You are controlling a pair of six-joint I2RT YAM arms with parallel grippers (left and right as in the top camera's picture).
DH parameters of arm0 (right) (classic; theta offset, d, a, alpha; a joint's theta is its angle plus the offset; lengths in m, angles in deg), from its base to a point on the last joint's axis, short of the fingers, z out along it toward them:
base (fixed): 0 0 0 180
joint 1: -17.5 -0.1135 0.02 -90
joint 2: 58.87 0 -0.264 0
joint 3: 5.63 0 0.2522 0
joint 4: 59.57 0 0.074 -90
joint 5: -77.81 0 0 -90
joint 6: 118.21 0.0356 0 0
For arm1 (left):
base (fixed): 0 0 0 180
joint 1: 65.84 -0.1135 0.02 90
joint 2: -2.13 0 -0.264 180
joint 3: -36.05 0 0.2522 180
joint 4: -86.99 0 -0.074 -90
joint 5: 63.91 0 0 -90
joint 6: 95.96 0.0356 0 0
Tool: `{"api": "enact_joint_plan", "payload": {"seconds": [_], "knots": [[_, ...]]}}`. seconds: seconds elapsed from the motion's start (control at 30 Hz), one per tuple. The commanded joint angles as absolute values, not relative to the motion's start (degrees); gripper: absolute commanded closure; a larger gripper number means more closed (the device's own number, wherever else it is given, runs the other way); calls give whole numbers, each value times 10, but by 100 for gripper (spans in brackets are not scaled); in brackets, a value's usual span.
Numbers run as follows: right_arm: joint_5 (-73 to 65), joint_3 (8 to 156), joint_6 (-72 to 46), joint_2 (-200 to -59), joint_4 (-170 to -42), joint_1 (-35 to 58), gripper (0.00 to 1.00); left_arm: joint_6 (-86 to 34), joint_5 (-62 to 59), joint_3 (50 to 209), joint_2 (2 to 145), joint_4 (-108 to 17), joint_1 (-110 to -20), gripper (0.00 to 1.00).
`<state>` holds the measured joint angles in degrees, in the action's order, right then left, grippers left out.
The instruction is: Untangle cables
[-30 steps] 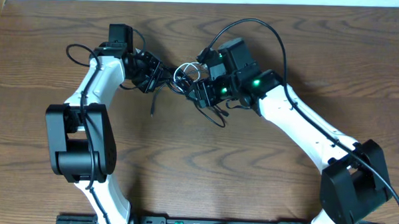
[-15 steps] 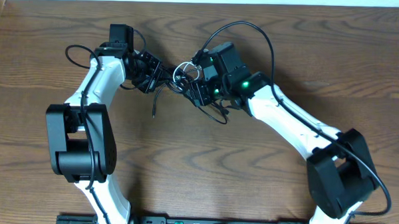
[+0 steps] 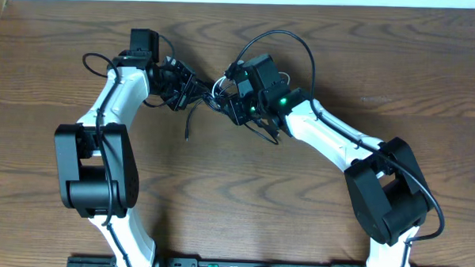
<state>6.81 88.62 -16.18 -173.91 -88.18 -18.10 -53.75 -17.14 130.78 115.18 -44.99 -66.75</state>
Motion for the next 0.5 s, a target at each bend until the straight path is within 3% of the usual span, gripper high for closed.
{"api": "enact_joint_plan", "payload": {"seconds": [0.0, 0.03, 0.07, 0.3, 0.47], "knots": [[61, 886, -165, -1743, -893, -182, 81, -514, -183, 1306, 1146, -450, -667, 92], [59, 886, -165, -1743, -899, -181, 93, -510, -180, 1306, 1146, -451, -667, 93], [59, 886, -165, -1743, -902, -179, 99, -499, -177, 1306, 1146, -453, -667, 93], [80, 887, -135, -1721, -902, -149, 99, -362, -51, 1306, 1146, -465, -667, 92], [126, 887, -135, -1693, -903, -129, 99, -277, -45, 1306, 1146, -450, -666, 91]]}}
